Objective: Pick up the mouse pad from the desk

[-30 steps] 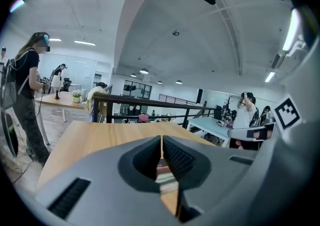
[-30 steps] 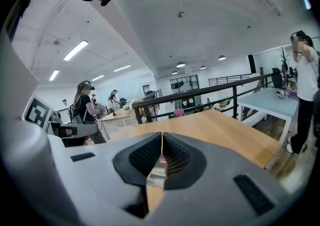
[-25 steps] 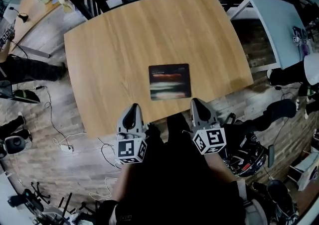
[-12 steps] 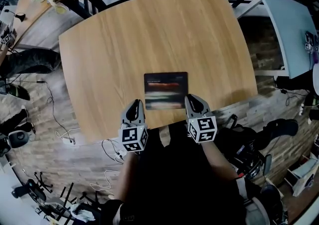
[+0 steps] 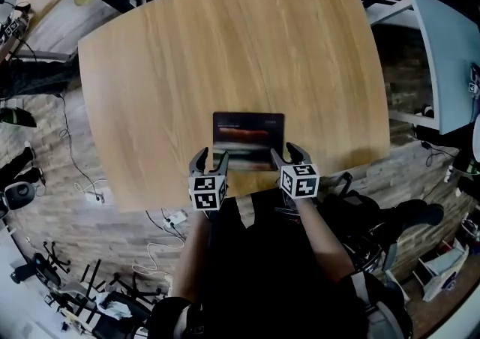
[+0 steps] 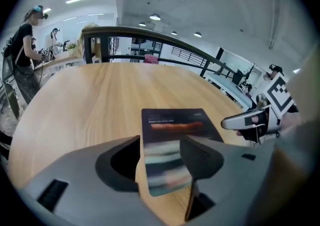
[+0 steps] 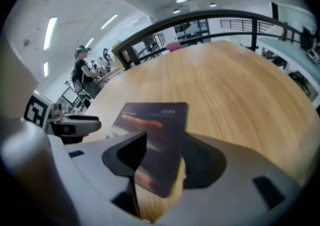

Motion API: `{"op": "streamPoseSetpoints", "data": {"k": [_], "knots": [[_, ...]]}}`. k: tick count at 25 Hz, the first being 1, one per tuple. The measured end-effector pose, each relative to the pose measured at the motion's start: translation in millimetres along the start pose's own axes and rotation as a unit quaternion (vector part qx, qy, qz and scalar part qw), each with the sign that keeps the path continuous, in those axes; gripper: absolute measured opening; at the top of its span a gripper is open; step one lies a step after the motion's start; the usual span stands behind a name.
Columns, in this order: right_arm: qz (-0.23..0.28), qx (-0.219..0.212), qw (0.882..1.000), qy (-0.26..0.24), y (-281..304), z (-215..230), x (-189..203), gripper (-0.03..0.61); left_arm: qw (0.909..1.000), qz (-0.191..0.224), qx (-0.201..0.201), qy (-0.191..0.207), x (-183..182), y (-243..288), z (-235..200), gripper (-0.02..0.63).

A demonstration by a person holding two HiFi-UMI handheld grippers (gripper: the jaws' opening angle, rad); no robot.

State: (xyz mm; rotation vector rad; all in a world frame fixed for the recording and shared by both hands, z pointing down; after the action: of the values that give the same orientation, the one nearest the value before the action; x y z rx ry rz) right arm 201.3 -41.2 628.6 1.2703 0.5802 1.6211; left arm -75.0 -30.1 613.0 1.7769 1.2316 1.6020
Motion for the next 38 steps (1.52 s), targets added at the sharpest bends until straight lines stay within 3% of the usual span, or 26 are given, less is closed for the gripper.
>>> {"op": "streamPoseSetpoints", "data": {"k": [4,9,16,30,38], "knots": [[-0.026,0.004,1.0,0.017,12,9,9,0.218,0.9991,-0.031,0.007,-0.027,14,22,-4,0.255],[-0.044,0.018,0.998,0.032,25,13,15,0.218,0.9979,-0.058,0.008,-0.027,23,36,-11,0.267],[-0.049,0.036,0.998,0.014,31,6,15,0.218,0.9967,-0.071,0.034,-0.022,27,39,2,0.278],[-0.049,0.057,0.997,0.018,30,1,18,0.218,0.9966,-0.067,0.027,-0.039,32,37,13,0.298],[-0.063,0.015,0.998,0.007,42,-33,23,0.218,0.9958,-0.077,0.041,-0.029,35,38,20,0.298]]}}
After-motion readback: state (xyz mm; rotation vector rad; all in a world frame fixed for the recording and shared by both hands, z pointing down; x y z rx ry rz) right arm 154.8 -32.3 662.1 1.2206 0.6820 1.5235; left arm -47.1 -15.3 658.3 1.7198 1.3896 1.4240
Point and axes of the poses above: the fingertips, and each gripper's own axes: y forward along the fingers, z to its right, x out of its underside, the point moved 10 cm from there along -y, backward along the fingers
